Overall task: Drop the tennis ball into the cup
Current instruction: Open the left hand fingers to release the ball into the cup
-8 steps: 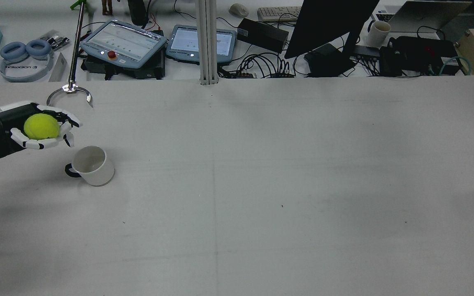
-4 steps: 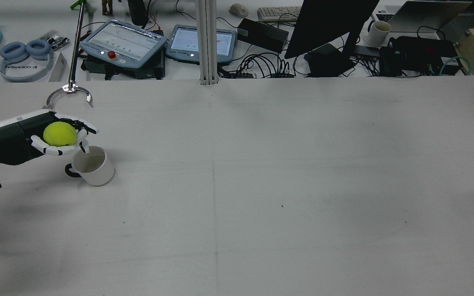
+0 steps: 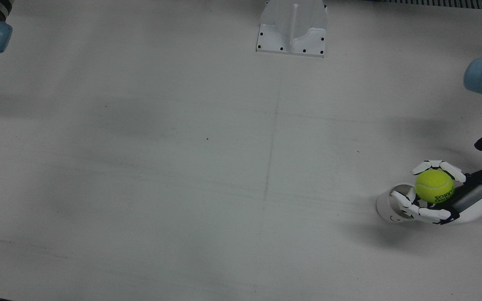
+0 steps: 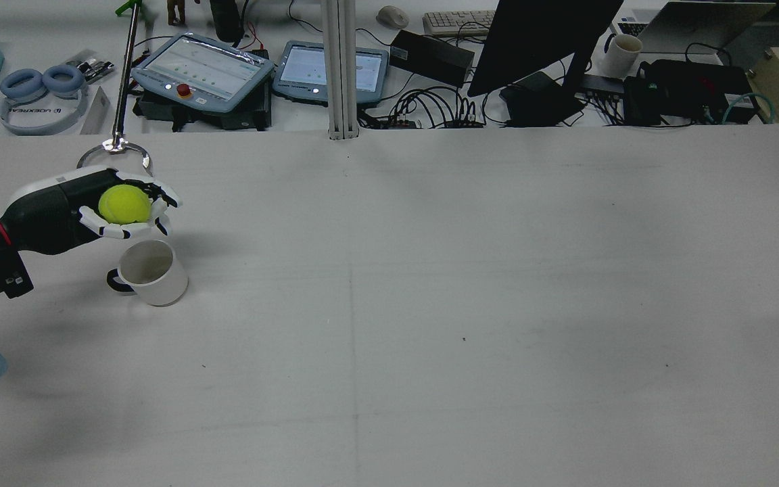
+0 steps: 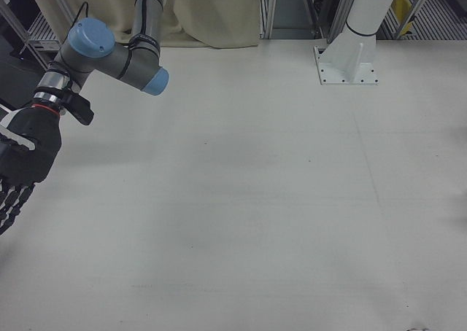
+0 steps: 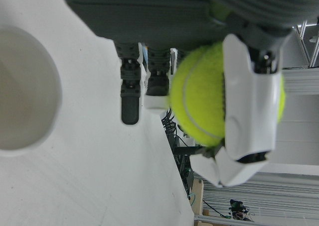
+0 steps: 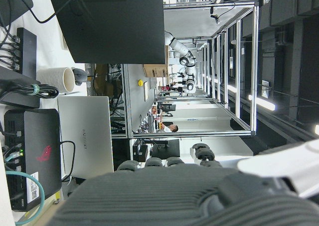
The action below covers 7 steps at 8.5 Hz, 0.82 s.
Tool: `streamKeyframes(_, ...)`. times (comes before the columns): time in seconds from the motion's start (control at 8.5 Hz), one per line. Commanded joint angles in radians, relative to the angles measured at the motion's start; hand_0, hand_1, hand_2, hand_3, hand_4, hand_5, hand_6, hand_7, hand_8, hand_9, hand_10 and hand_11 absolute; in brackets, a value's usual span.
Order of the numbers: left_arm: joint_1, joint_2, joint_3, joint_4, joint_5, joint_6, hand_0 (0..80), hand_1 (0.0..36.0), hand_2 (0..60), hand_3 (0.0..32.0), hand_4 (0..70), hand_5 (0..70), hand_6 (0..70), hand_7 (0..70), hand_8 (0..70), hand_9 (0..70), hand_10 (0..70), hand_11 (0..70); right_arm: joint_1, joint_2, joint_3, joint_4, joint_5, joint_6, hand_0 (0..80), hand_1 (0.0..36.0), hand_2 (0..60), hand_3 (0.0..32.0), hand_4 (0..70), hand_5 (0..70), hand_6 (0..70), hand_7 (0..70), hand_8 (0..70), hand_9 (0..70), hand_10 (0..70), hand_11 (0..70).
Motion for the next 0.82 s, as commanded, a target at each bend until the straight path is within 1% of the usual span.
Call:
streamKeyframes(0.0,-0.003,0.017,-0.002,-0.014,0.000,0.000,47.8,22.0,59.0,0.0,41.8,13.6,52.8,70.0,43.4,64.3,19.9,29.6,0.000,0.000,0.001,0.000,0.000,0.000,0.0,0.0,0.0,0.0,0.0,0.0,0.0,0.0,0.0,0.0,0.0,0.0)
streamKeyframes(0.12,-0.003,0.046,-0.002,-0.051,0.000,-0.002,46.1,16.0,26.8,0.0,26.4,4.0,16.8,47.0,8.5,18.6,3.1,5.3,0.000,0.000,0.001,0.000,0.000,0.000,0.0,0.0,0.0,0.0,0.0,0.0,0.0,0.0,0.0,0.0,0.0,0.0)
streamKeyframes(0.24,-0.004,0.063,-0.001,-0.080,0.006,-0.003,47.4,20.9,25.1,0.0,13.4,1.0,1.4,22.5,0.0,3.1,0.0,0.0,0.000,0.000,0.001,0.000,0.000,0.000,0.0,0.0,0.0,0.0,0.0,0.0,0.0,0.0,0.0,0.0,0.0,0.0)
streamKeyframes(0.35,-0.003,0.082,-0.002,-0.097,0.003,-0.022,48.7,23.9,27.1,0.0,9.9,1.0,0.4,20.5,0.0,2.7,0.0,0.0,0.000,0.000,0.001,0.000,0.000,0.000,0.0,0.0,0.0,0.0,0.0,0.0,0.0,0.0,0.0,0.0,0.0,0.0)
streamKeyframes(0.47,-0.004,0.088,-0.002,-0.102,0.003,-0.023,48.2,24.1,29.2,0.0,7.7,1.6,1.2,18.3,0.0,2.2,0.0,0.0,0.000,0.000,0.001,0.000,0.000,0.000,0.0,0.0,0.0,0.0,0.0,0.0,0.0,0.0,0.0,0.0,0.0,0.0)
streamKeyframes(0.59,-0.003,0.088,-0.002,-0.103,0.002,-0.023,49.0,25.5,29.5,0.0,4.5,1.3,0.3,17.1,0.0,2.0,0.0,0.0,0.000,0.000,0.000,0.000,0.000,0.000,0.0,0.0,0.0,0.0,0.0,0.0,0.0,0.0,0.0,0.0,0.0,0.0)
streamKeyframes(0.71,-0.003,0.090,-0.002,-0.105,0.003,-0.023,49.5,26.2,30.0,0.0,2.1,2.2,1.0,14.8,0.0,1.5,0.0,0.0,0.000,0.000,-0.001,0.000,0.000,0.000,0.0,0.0,0.0,0.0,0.0,0.0,0.0,0.0,0.0,0.0,0.0,0.0)
